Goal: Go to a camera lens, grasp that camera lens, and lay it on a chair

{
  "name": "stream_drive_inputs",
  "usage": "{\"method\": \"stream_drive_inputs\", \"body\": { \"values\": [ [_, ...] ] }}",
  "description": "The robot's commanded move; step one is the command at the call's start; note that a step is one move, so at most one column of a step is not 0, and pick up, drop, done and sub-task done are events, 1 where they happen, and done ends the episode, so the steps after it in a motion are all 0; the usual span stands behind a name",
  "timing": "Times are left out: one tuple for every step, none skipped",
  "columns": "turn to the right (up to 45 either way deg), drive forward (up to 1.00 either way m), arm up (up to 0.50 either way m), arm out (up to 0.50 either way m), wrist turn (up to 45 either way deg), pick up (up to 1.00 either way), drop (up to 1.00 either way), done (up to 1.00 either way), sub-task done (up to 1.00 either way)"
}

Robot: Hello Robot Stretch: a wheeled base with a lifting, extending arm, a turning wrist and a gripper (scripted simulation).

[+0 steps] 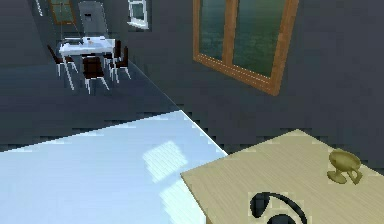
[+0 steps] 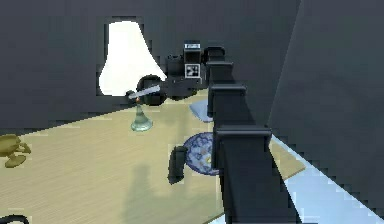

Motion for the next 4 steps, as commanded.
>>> {"method": "stream_drive_inputs", "body": {
  "values": [
    [0.0, 0.0, 0.0, 0.0, -45.0, 0.0, 0.0, 0.0, 0.0],
    [0.0, 0.0, 0.0, 0.0, -45.0, 0.0, 0.0, 0.0, 0.0],
    [0.0, 0.0, 0.0, 0.0, -3.0, 0.0, 0.0, 0.0, 0.0],
    [0.0, 0.0, 0.0, -0.3, 0.0, 0.0, 0.0, 0.0, 0.0]
  ]
}}
